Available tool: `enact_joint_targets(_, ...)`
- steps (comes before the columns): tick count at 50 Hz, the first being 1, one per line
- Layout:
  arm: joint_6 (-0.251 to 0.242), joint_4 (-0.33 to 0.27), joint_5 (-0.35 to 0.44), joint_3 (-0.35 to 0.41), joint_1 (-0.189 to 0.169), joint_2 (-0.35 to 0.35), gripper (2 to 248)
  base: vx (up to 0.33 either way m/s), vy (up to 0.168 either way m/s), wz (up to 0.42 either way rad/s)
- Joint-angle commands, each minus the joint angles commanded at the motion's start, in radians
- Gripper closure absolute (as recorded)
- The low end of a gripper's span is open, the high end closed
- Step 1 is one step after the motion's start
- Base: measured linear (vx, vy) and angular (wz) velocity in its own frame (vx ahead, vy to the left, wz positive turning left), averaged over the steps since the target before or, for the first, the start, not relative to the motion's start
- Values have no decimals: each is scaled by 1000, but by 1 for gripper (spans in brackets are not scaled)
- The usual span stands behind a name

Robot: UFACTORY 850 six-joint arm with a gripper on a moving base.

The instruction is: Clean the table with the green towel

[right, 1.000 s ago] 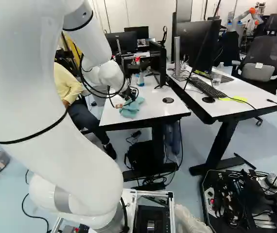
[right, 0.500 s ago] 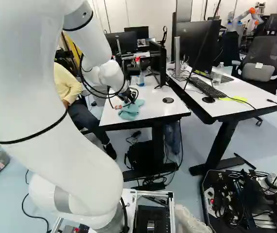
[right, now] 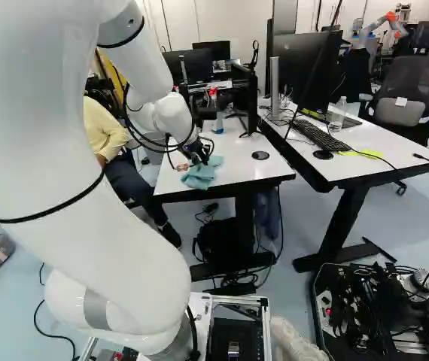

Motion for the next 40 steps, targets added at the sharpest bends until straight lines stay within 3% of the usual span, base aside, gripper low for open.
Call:
enact_joint_targets(26, 0, 0, -20, 0, -1, 0, 194, 0, 0, 0)
enact_joint_targets(40, 0, 0, -20, -1, -42, -1, 194, 0, 0, 0)
